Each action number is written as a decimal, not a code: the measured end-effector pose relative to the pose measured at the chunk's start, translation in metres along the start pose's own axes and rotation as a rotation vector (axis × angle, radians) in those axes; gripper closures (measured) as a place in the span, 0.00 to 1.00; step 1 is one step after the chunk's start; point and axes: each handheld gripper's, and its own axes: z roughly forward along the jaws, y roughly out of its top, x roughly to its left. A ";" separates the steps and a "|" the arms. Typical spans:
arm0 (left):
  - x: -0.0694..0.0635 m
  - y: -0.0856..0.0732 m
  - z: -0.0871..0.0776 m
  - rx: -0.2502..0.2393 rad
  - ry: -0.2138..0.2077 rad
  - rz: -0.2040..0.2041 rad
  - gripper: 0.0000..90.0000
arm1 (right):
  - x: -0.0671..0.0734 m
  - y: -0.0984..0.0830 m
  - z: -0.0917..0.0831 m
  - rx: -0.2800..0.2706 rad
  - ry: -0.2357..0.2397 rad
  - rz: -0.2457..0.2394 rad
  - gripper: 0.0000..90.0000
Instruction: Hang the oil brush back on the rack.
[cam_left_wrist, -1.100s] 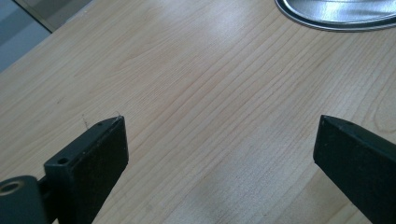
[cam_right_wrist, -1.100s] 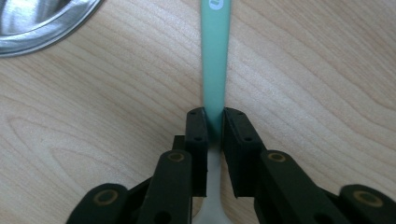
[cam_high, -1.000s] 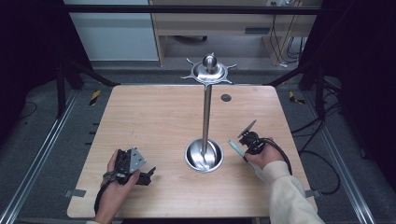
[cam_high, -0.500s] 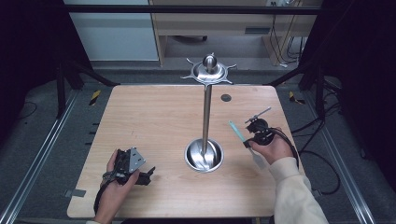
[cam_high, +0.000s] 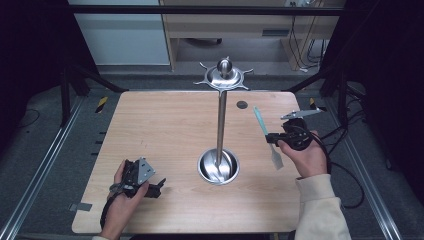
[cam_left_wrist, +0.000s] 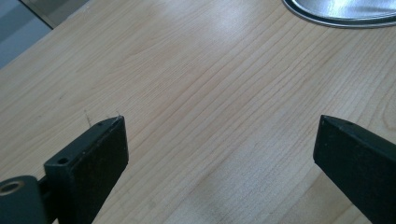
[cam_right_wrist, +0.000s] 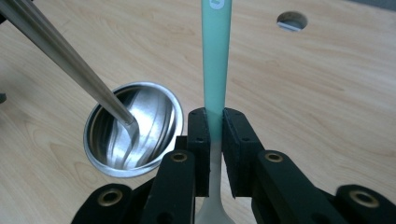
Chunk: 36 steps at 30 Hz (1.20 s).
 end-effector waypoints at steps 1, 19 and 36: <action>0.000 0.000 0.000 -0.002 0.001 -0.003 0.03 | 0.000 -0.001 -0.003 -0.013 0.008 -0.001 0.91; 0.000 0.002 0.000 -0.006 -0.005 0.007 0.03 | 0.015 -0.005 -0.037 -0.225 -0.003 -0.019 0.91; -0.001 0.002 0.001 -0.007 -0.006 0.009 0.03 | 0.031 0.002 -0.063 -0.371 0.023 -0.050 0.91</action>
